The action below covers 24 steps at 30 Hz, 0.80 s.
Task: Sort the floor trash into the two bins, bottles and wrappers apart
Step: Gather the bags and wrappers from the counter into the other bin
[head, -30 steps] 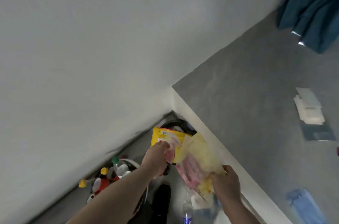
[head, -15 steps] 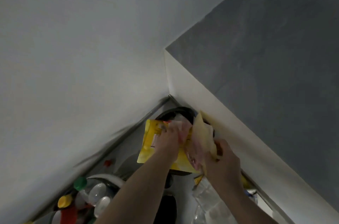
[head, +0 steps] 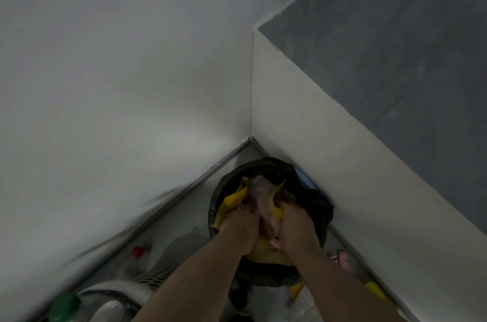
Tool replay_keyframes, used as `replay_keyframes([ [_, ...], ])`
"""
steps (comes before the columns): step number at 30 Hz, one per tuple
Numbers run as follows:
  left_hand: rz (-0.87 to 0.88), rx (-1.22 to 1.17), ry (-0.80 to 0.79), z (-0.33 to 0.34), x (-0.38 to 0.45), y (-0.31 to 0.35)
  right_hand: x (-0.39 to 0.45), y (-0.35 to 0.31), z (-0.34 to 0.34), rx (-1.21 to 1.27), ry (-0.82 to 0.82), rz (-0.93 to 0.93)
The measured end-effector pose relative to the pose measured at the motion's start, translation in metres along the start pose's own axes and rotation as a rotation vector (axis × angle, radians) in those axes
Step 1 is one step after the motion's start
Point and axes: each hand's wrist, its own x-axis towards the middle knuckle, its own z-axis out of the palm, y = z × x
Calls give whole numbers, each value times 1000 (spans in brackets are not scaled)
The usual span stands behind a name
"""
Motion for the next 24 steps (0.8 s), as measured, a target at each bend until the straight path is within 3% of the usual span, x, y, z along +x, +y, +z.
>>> replay_keyframes([
  [6,32,-1,-10,-5,-7,-6,20,8,22,4,186,90],
  [11,-15,-172,98,-43,-58,3,-26,-18,-14,120,299,202],
  [16,-102,-144,59,-72,-113,9,-92,-47,-52,237,388,265],
  [24,-165,-254,116,-133,-248,50,-218,-82,-118,231,311,247],
])
